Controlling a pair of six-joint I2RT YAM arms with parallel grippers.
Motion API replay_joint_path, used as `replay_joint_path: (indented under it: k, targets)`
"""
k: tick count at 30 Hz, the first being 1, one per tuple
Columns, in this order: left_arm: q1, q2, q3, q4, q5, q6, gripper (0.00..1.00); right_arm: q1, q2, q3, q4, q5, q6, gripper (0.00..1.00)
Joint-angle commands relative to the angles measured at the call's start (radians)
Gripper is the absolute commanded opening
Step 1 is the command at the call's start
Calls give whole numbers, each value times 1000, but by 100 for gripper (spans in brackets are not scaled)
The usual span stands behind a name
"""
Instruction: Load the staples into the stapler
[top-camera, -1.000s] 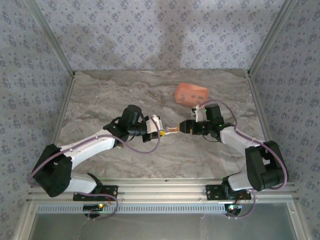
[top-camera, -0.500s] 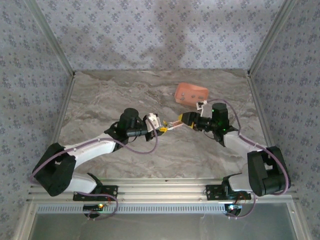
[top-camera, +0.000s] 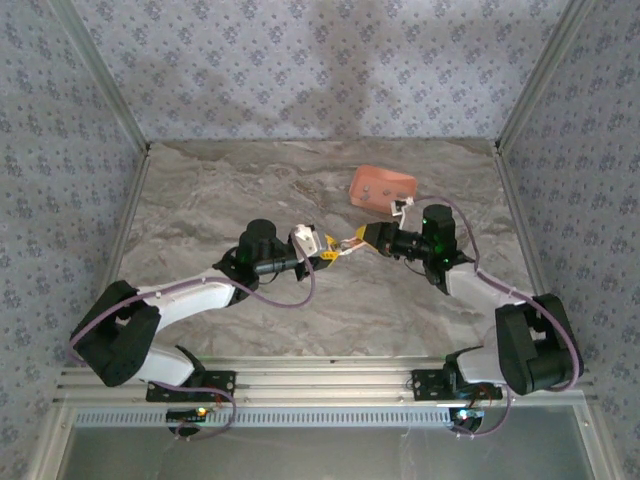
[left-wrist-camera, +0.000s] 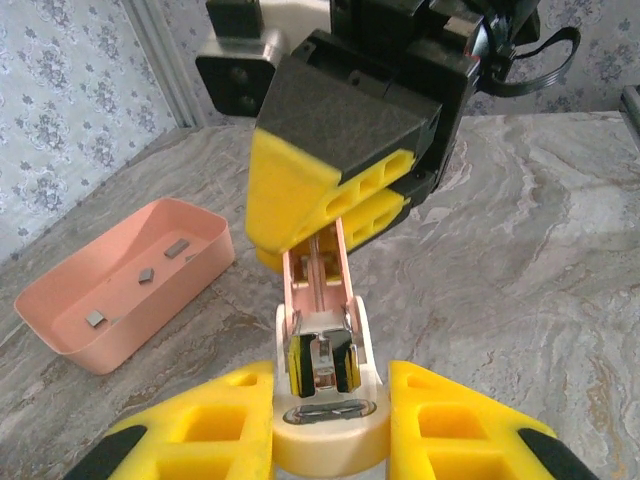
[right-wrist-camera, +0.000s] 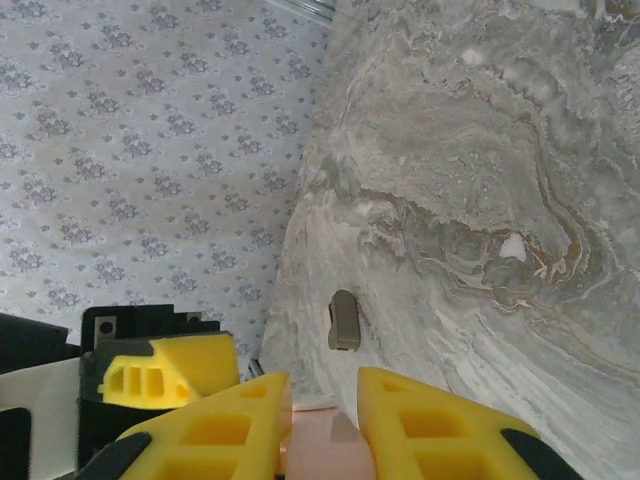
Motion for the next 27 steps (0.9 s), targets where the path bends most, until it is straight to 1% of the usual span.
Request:
replay_joint_path:
  k: [1,2,3,4,6,7,9,10,14,22,27]
  targets:
    - [-7,-19,-2,-15,-19,-1,25,-10,-57,15,-62,67,-38,19]
    - [-7,-25,5,-48,-29,5,37,-6,-78,24,-114,97,-71,19]
    - [-6,-36,12,-88,-40,6,48,6,-105,46,-206,149,-129,19]
    - [-7,-47,19,-132,-59,3,55,26,-131,75,-340,205,-212,19]
    - [-9,-67,35,-211,-101,-6,61,83,-167,140,-555,389,-372,20]
    - [-9,-74,48,-259,-120,-4,64,110,-172,166,-619,458,-421,20]
    - [-9,-78,83,-352,-139,6,65,152,-169,202,-675,533,-461,19]
    - [-13,-76,102,-390,-143,11,66,169,-165,208,-678,550,-465,20]
    - [-39,-47,151,-440,-144,26,67,220,-144,220,-673,578,-471,20]
    - [-83,80,268,-517,-137,15,68,249,-124,227,-644,556,-473,20]
    - [-87,135,316,-539,-129,-8,67,247,-124,220,-619,524,-461,20]
